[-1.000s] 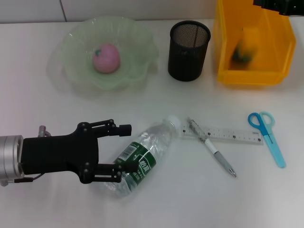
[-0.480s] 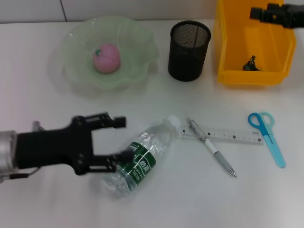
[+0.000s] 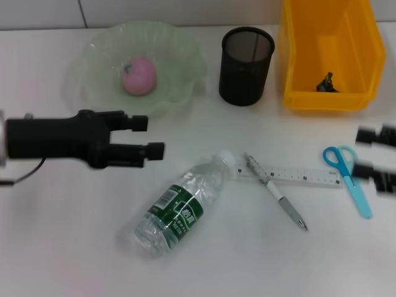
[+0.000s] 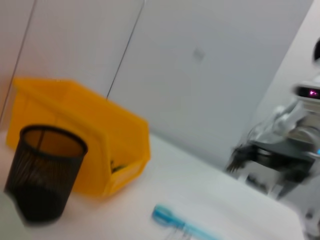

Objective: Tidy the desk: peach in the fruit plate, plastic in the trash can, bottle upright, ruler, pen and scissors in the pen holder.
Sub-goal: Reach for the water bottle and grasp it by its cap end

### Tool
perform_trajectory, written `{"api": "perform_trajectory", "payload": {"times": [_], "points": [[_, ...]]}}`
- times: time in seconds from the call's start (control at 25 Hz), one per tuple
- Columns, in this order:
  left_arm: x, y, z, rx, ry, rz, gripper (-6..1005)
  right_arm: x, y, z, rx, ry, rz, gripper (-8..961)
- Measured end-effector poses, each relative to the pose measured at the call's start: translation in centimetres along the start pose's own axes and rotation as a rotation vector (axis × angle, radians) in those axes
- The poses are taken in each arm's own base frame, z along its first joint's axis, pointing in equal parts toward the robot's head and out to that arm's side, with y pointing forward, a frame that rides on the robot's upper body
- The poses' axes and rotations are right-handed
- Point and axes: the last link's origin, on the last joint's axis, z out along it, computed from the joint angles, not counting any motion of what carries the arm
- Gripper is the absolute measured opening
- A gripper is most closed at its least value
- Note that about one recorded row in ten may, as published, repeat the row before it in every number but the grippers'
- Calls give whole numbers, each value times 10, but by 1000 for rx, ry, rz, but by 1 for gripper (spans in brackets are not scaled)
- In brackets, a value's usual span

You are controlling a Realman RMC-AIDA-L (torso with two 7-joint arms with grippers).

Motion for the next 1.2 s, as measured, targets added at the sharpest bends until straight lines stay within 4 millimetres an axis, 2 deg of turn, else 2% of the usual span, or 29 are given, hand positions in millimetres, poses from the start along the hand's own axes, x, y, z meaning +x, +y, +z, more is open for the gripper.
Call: {"api": "perform_trajectory", "payload": {"times": [0.04, 0.08, 0.12, 0.16, 0.28, 0.4, 0.44, 0.6, 0.96, 1.2], "points": [[14, 1, 7, 31, -78, -2, 829, 7, 5, -2, -9, -12, 4, 738], [14, 1, 7, 31, -78, -2, 829, 15, 10, -4, -13, -22, 8, 738], [37, 4, 27, 85, -213, -15, 829, 21, 14, -5, -13, -29, 13, 738], [48, 6, 43, 102, -274, -21, 829, 26, 18, -7, -11, -35, 19, 738], [70, 8, 78, 169, -402, -21, 828, 38, 27, -11, -6, -36, 37, 738], [77, 11, 107, 205, -509, -9, 828, 41, 30, -13, -6, -28, 45, 738], [78, 13, 121, 228, -562, -2, 828, 43, 31, -14, -9, -21, 46, 738], [78, 11, 145, 291, -611, -7, 828, 48, 36, -16, -28, 0, 24, 737], [65, -1, 168, 344, -620, -28, 828, 51, 33, -10, -17, 11, 9, 737], [55, -3, 176, 363, -633, -15, 828, 52, 30, -5, -12, 15, 15, 736]]}}
